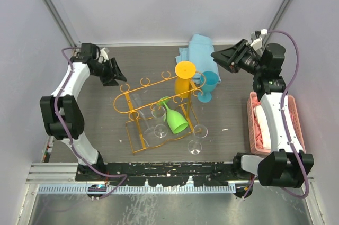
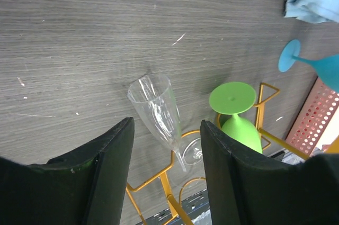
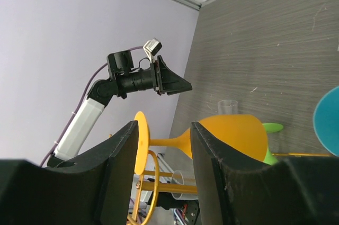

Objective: Place the wine glass upside down on the wine glass rack
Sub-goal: Pick up the wine glass at the center of the board.

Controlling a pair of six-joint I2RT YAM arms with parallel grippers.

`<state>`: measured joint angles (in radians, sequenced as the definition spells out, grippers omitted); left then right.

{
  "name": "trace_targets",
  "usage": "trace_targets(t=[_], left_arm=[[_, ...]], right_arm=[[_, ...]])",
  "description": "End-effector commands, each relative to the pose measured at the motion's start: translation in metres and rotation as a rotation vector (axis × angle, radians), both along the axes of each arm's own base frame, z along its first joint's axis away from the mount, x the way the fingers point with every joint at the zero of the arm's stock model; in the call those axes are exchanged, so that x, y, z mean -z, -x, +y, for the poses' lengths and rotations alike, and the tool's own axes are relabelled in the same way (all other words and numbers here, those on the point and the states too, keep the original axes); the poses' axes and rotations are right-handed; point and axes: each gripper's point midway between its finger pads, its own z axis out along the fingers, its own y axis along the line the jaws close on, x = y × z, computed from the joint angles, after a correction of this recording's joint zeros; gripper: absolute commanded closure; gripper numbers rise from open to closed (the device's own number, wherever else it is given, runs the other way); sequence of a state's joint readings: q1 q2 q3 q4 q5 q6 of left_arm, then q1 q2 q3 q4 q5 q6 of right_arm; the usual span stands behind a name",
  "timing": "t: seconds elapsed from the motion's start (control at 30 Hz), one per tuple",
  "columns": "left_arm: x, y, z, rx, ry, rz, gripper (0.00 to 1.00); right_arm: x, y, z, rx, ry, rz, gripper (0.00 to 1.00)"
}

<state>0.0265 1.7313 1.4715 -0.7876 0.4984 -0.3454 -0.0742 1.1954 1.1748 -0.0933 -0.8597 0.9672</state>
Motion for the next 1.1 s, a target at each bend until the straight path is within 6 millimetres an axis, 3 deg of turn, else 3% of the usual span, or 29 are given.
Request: trace_targets(t=[0.0, 0.37, 0.67, 1.07], left_arm=[[0.011, 0.004, -0.004, 0.055, -0.001, 0.021, 0.45], [0.022, -0.001, -0.014, 0.096, 0.047, 0.064, 0.45], [0.043, 0.004, -0.02, 0.14, 0.062, 0.117, 0.45], [0.046, 0.005, -0.024, 0.139, 0.083, 0.143, 0.45]], right_arm=[[-0.004, -0.002, -0.005, 0.015, 0.012, -0.07, 0.5], [0.028, -0.007, -0.007, 0.014, 0.013, -0.023, 0.5], [0.032, -0.011, -0.006, 0.001, -0.012, -0.016, 0.5], [0.043, -0.015, -0.008, -0.005, -0.041, 0.006, 0.5]])
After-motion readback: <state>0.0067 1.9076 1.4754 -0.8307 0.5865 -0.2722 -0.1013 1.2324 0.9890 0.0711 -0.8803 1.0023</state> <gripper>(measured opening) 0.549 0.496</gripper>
